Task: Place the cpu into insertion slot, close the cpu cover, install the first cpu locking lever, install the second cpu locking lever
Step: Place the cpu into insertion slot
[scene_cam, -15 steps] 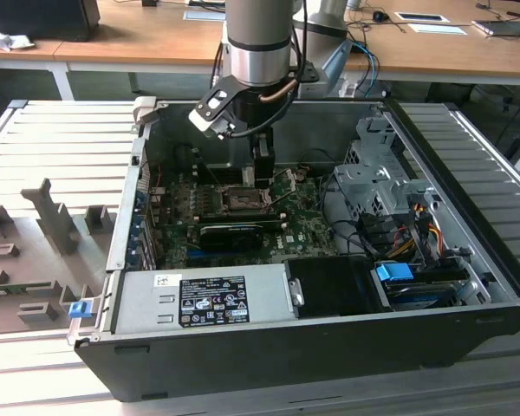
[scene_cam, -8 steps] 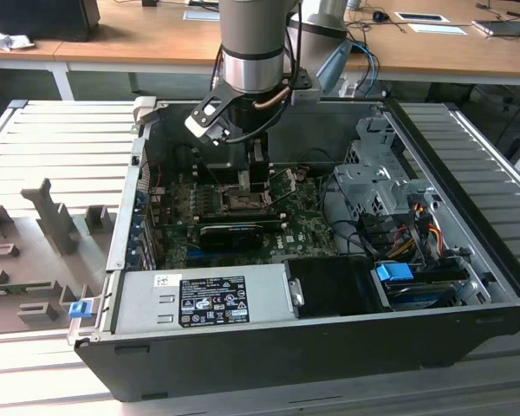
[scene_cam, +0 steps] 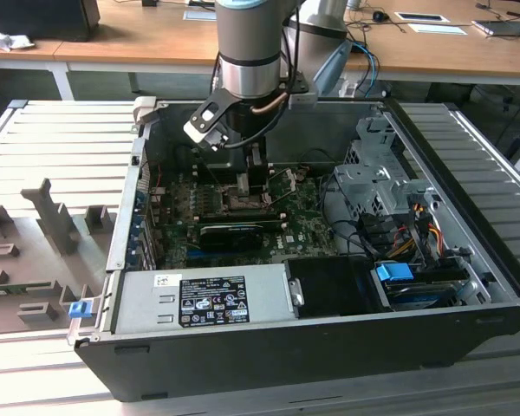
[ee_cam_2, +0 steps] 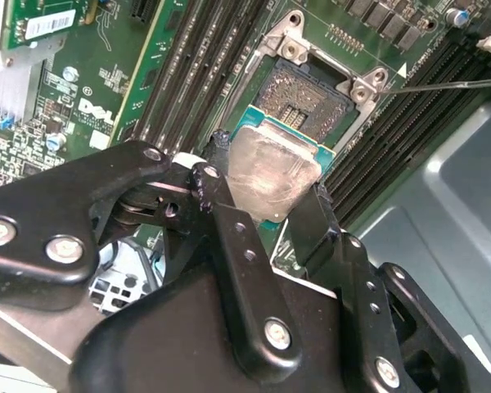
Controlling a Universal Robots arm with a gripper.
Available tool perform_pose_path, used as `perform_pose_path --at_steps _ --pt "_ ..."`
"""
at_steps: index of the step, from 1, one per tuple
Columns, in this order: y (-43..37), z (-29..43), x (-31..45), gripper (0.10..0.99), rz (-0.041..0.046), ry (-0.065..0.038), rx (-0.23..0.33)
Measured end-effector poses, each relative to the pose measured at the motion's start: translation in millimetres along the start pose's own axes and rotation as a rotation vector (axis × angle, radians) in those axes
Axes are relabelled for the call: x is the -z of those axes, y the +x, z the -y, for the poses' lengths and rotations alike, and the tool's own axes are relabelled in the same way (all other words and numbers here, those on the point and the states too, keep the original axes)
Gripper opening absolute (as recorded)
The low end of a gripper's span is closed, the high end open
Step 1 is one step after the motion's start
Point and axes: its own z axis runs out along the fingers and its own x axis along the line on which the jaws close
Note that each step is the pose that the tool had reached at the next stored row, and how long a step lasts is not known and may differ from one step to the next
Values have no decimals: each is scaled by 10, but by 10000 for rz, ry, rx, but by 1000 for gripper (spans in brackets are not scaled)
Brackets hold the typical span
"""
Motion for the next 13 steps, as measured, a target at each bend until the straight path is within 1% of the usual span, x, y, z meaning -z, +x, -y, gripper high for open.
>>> perform_pose_path --at_steps 4,8,13 --pt "-1 3 -22 533 -1 1 12" --pt "-2 52 -54 533 -4 -2 56" --pt "5 72 -140 533 -15 1 174"
